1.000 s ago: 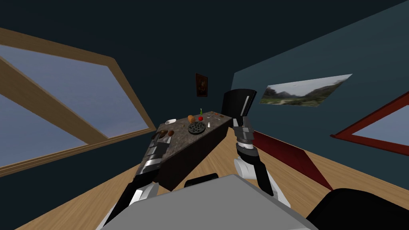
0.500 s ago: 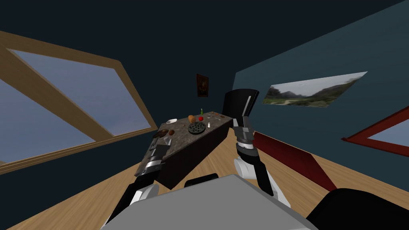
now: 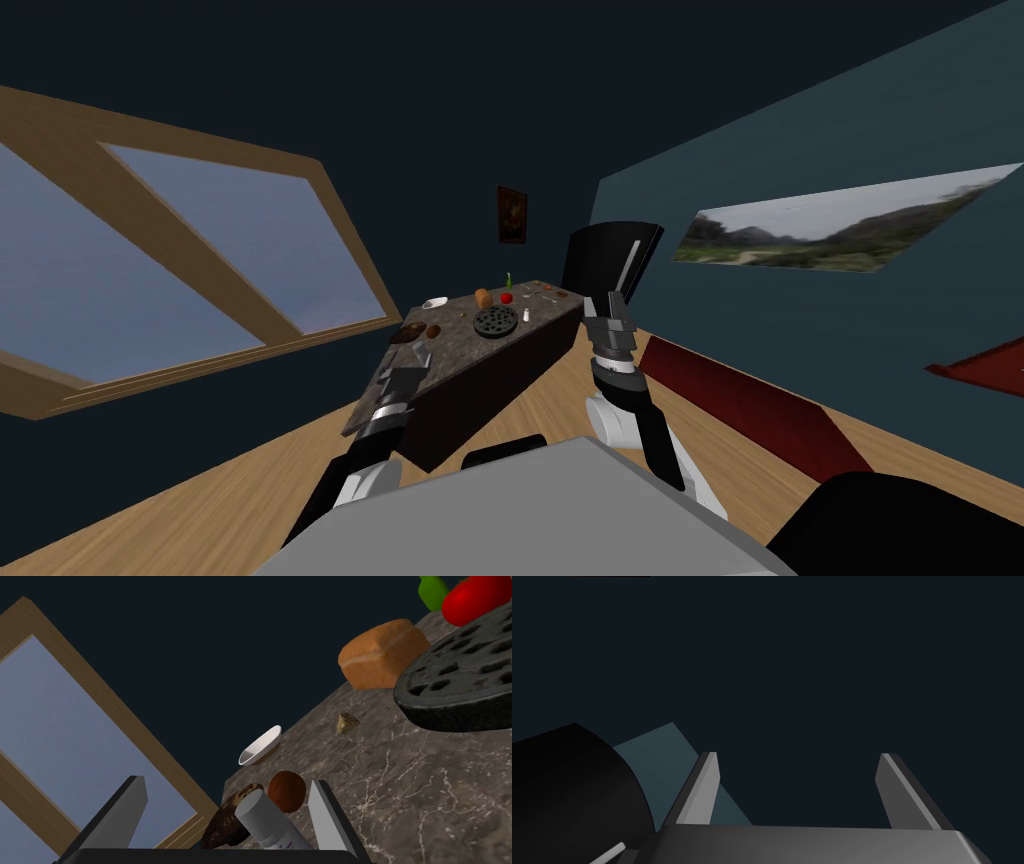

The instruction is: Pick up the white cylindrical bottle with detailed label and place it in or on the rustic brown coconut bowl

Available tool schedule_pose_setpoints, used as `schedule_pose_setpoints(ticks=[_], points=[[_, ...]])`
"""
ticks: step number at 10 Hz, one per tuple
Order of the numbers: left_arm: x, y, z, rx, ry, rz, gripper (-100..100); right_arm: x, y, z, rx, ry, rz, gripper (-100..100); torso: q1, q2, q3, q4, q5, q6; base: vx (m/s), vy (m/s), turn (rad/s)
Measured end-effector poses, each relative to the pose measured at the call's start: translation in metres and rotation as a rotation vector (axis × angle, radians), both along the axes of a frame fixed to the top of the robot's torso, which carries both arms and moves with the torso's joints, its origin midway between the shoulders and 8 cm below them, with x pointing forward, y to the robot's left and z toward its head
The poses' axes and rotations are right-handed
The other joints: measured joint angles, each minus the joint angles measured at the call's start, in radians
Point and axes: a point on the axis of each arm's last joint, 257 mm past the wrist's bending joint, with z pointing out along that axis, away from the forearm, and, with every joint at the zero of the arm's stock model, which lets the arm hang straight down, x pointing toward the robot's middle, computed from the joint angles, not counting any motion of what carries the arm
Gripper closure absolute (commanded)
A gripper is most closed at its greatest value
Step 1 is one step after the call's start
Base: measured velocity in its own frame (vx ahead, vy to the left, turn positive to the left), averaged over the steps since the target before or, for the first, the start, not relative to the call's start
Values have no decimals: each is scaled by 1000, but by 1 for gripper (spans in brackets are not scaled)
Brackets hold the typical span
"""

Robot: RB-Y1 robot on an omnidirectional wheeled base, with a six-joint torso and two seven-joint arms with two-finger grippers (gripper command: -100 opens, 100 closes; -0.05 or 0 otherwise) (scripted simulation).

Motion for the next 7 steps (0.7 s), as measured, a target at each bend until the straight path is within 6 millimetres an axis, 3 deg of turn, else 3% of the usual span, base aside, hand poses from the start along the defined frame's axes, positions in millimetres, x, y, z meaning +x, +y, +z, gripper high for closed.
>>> schedule_pose_setpoints(ticks=[7], points=[[11,13,-59,-380,61,-2,-100,0,0,0,0,0,0,0,1,-3,-2,-1,0,0,75,-18,116]])
